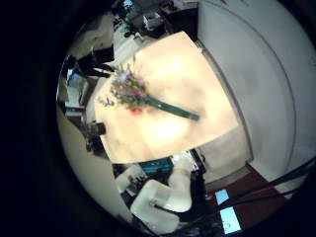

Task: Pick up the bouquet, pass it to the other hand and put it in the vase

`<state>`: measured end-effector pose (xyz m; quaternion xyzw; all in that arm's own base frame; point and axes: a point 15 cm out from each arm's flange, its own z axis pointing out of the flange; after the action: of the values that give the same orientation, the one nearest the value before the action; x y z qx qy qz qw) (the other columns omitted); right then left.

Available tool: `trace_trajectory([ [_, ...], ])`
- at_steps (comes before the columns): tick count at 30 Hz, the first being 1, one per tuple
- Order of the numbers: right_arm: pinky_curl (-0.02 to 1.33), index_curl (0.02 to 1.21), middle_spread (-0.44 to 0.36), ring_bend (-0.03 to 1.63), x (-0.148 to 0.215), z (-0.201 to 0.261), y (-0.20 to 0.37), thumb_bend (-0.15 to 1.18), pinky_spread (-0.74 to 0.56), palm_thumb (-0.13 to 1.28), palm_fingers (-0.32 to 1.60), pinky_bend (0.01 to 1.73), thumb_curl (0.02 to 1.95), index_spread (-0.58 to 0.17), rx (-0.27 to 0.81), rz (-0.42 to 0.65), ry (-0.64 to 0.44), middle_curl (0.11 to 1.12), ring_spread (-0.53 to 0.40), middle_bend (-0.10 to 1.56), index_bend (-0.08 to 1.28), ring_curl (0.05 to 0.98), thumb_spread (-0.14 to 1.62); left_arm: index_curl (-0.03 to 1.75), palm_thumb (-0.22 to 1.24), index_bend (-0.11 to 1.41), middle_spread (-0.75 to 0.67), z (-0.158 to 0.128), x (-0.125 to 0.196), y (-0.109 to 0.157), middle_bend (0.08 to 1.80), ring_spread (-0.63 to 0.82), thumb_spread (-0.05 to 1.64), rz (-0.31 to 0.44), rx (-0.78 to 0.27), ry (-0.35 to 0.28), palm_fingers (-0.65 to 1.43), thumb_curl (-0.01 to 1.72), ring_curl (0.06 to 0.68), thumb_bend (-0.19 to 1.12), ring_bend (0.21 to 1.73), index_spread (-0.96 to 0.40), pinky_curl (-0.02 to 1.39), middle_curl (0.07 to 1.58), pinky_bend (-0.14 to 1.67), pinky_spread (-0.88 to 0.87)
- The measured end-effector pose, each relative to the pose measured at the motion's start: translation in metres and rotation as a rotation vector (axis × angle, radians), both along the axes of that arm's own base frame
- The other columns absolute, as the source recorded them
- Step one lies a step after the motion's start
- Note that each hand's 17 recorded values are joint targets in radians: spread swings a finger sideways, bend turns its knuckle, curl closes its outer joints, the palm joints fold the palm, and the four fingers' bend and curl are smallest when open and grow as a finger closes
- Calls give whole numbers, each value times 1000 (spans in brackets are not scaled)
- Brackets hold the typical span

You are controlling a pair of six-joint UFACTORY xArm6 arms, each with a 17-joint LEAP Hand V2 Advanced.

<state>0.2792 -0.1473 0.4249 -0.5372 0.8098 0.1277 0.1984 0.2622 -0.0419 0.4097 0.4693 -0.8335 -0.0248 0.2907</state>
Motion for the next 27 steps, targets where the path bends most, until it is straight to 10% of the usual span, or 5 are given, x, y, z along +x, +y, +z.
trace_trajectory([
  [4, 420, 705, -116, 1218, -23, -61, -6, -34, -130, 671, 103, 1020, 634, -304, -45, 29, 175, 632, -185, 987, 517, 505, 1057, 370, 313, 178, 160, -3, 1, -1, 260, 242, 1202, -8, 4, 9, 309, 288, 150, -17, 769, -35, -2, 391, 648, 356],
  [27, 238, 513, -11, 994, -18, -276, -6, -26, 94, 666, 227, 767, 465, -230, -207, -11, 374, 463, -107, 652, 382, 378, 1039, 372, 299, 177, 160, -4, 2, -15, 267, 239, 1208, -42, 30, 21, 303, 286, 145, -17, 770, -35, -2, 392, 639, 353],
])
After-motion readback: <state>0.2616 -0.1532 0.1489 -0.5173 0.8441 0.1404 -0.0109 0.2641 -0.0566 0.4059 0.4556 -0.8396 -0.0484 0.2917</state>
